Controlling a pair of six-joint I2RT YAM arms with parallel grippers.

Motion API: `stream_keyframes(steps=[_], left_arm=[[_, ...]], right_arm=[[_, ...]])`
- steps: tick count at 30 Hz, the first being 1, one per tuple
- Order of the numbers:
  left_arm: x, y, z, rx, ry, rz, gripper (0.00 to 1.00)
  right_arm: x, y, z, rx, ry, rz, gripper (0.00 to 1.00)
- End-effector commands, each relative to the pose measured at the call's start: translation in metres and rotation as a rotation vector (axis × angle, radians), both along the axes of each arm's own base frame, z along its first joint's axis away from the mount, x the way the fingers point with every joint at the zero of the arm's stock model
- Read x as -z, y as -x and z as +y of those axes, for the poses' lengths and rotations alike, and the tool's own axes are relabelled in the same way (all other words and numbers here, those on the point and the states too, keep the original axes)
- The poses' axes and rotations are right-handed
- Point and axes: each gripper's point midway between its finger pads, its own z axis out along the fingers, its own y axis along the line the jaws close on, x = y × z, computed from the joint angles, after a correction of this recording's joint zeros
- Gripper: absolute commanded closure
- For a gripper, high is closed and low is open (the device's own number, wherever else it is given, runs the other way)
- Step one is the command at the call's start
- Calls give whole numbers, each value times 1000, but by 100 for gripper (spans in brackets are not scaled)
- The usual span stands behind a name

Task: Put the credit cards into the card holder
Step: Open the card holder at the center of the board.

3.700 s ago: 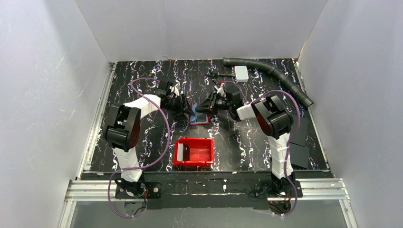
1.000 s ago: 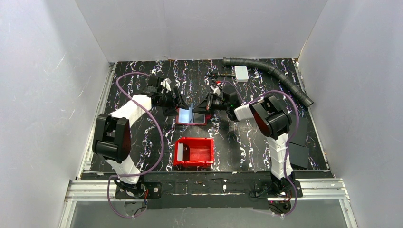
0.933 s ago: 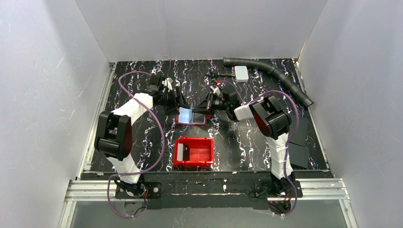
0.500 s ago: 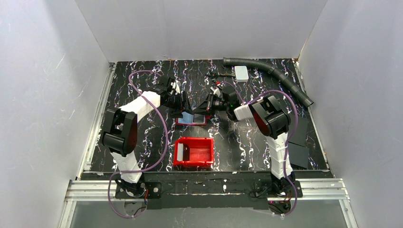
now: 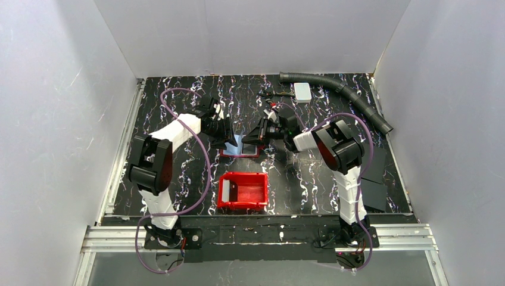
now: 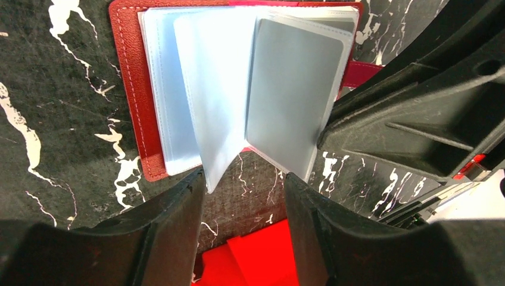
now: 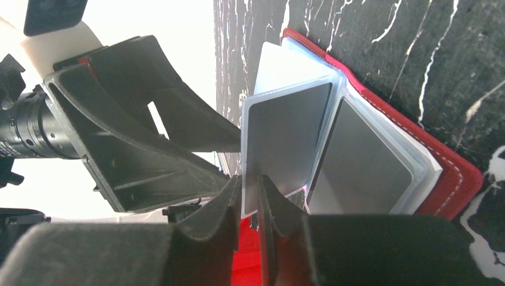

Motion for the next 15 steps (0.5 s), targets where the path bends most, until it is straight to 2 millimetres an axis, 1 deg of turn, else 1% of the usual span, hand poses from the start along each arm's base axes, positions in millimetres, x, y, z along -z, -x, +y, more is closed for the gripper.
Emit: stream_keyframes(steps=[1,3,5,11,15], left_arm=[[1,-2,5,10,-36,5,52],[2,-1,5,10,-39,5,52],[4,-1,6,11,-40,7,52],[7,1,6,12,-42,12,53],[6,1,6,13,-38,8,54]], right_arm=[[-9,0,-5,-5,-20,-49,72],[-13,0,-8,4,-25,-59,65],[-12,0,-11,9,-17,-63,60],[-9,0,-13,4,-2,-78,50],[-8,1,-14,4,3,-87,47]])
